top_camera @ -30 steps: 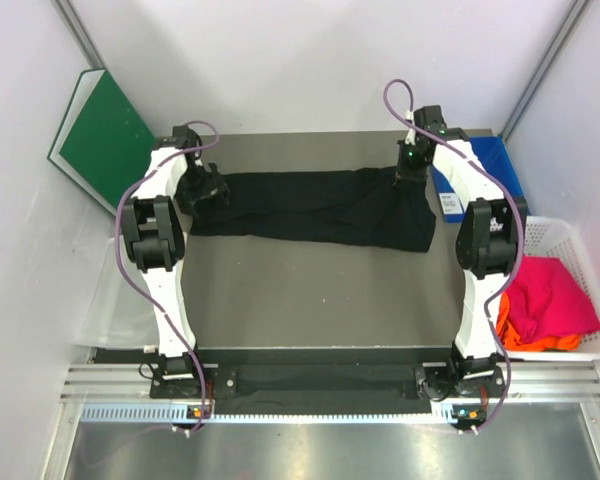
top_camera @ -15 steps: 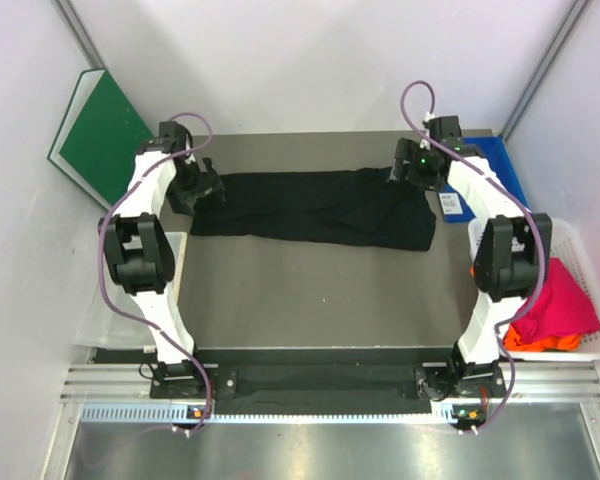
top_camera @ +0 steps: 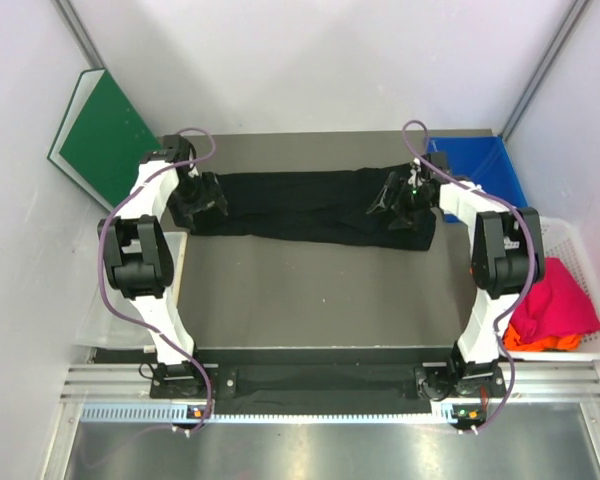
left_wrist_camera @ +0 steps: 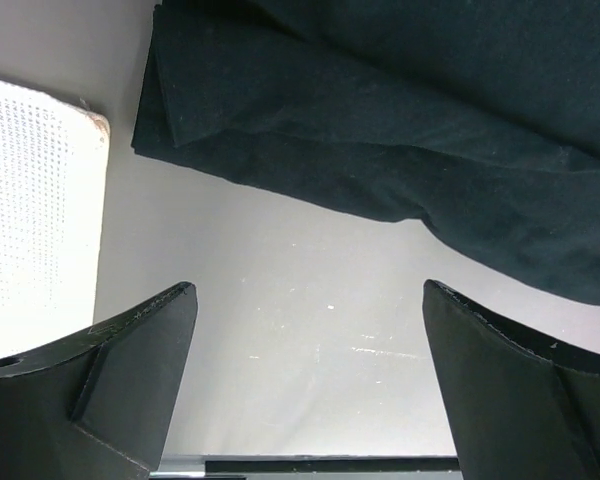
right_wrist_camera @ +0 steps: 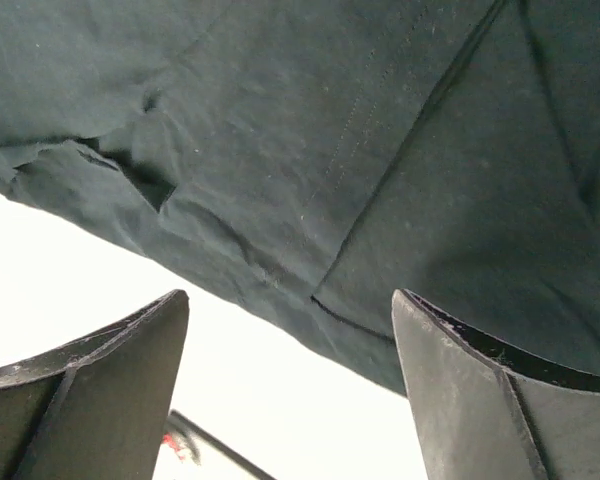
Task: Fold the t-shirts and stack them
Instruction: Fold the other side of the tshirt into a rectangle
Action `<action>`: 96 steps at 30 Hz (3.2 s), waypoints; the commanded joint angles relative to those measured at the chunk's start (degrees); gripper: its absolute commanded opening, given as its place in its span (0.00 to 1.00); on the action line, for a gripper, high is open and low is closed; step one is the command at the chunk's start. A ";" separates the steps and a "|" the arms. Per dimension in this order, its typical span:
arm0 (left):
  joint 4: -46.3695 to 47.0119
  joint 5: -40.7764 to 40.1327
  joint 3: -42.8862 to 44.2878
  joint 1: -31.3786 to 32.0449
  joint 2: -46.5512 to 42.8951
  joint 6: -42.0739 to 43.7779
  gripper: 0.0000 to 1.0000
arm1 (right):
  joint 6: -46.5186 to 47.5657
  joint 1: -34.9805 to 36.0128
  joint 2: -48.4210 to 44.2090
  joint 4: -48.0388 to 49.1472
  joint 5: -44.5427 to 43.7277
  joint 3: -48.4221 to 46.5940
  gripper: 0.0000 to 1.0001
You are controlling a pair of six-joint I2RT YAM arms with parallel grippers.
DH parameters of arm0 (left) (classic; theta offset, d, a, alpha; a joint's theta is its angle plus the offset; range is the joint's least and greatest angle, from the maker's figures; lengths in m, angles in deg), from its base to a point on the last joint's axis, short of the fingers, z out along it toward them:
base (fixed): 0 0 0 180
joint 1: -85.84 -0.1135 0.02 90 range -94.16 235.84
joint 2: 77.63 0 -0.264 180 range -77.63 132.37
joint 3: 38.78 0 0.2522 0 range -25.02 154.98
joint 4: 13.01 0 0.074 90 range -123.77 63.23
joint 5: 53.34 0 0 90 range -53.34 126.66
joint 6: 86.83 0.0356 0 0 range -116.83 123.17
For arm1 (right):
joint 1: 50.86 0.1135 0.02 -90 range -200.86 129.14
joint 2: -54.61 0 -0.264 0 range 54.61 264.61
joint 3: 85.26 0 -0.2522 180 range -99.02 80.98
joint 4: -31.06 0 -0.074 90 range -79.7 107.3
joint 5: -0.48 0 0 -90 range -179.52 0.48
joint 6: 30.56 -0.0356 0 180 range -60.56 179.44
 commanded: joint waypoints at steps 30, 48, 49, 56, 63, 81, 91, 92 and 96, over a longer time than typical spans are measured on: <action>1.77 -2.79 -1.44 0.32 -2.02 1.06 0.99 | -8.64 2.24 3.89 11.47 2.24 -12.11 0.00; 2.21 -3.93 3.48 0.32 -1.83 1.41 0.99 | -9.44 2.33 13.85 15.86 -0.47 -24.97 0.99; 2.65 -4.02 3.48 0.32 -1.93 1.76 0.99 | -9.00 2.33 12.09 16.91 -1.79 -21.73 1.00; 4.84 -3.94 6.46 0.41 1.41 2.20 0.99 | -6.89 1.63 -2.22 11.76 -3.82 -13.98 1.00; 4.77 -5.08 17.88 0.32 12.21 1.59 0.99 | -19.16 -2.67 -19.37 9.54 -6.46 9.80 1.00; 9.86 -8.68 29.32 0.41 25.40 -0.70 0.99 | -32.11 -4.17 -29.59 12.52 -6.81 31.11 0.98; 8.63 -12.46 30.20 0.32 27.25 -1.93 0.99 | -33.87 -2.33 -18.08 16.40 -9.80 27.96 0.96; 8.54 -12.46 30.37 0.32 27.43 -2.37 0.99 | -33.78 -2.07 -17.38 16.57 -10.67 26.56 0.96; 8.01 -12.64 31.78 0.32 28.74 -3.25 0.99 | -33.25 -0.75 -14.13 15.17 -13.49 23.39 0.94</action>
